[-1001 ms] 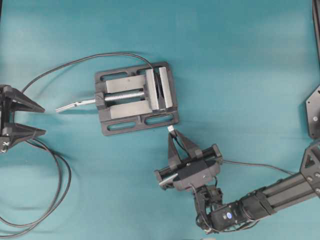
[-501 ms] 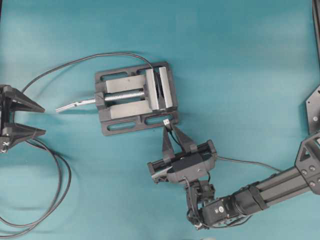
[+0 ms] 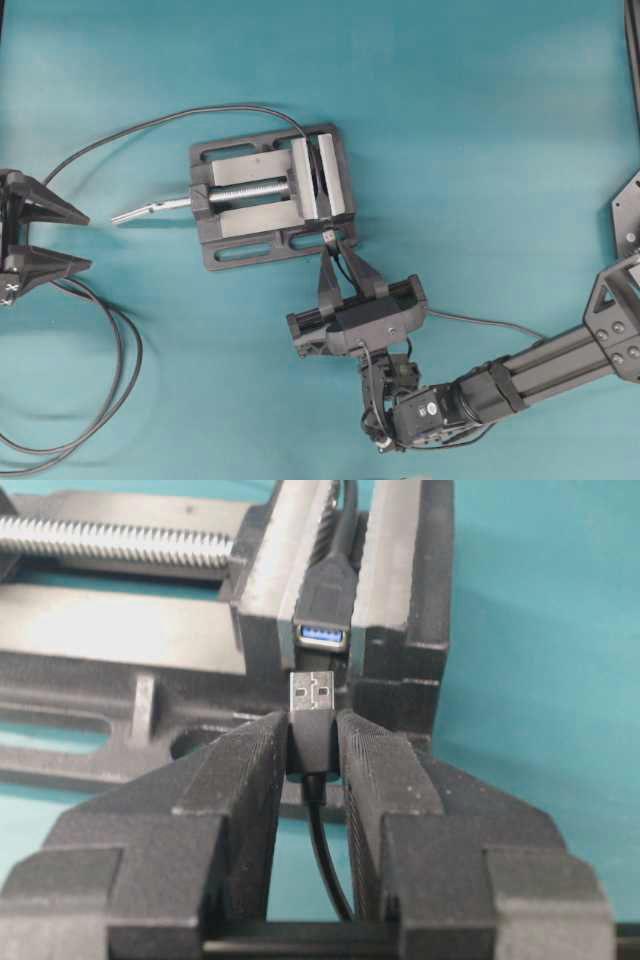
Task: Insert the USB cable into the fixed female connector.
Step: 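Move the held plug to align with the port in the vise jaws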
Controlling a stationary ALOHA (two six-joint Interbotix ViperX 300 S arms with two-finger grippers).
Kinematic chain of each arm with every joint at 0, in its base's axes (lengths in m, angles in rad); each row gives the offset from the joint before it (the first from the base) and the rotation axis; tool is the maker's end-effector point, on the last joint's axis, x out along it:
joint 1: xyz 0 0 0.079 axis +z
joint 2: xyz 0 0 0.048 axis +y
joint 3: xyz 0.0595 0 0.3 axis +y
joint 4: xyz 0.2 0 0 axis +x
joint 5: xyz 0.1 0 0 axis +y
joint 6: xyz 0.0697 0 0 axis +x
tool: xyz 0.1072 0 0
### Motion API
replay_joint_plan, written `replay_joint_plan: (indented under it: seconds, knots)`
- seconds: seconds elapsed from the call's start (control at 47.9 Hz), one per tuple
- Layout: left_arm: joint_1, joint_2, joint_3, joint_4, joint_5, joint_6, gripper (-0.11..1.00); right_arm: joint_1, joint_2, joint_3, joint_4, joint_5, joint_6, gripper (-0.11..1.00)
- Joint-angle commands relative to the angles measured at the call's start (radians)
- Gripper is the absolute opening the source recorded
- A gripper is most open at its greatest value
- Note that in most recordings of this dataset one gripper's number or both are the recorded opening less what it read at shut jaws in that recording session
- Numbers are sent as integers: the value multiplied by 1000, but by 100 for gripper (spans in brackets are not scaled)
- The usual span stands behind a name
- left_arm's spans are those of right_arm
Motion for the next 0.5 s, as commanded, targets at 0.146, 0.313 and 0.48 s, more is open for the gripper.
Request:
replay_joint_plan:
  seconds: [0.146, 0.313, 0.48]
  knots:
    - [2, 6, -11, 5, -5, -12, 99, -15, -18, -25, 0, -12, 2, 21]
    - [2, 6, -11, 5, -5, -12, 99, -18, -18, -28, 0, -18, 2, 21]
    - [2, 6, -11, 5, -5, -12, 99, -25, -18, -28, 0, -18, 2, 21]
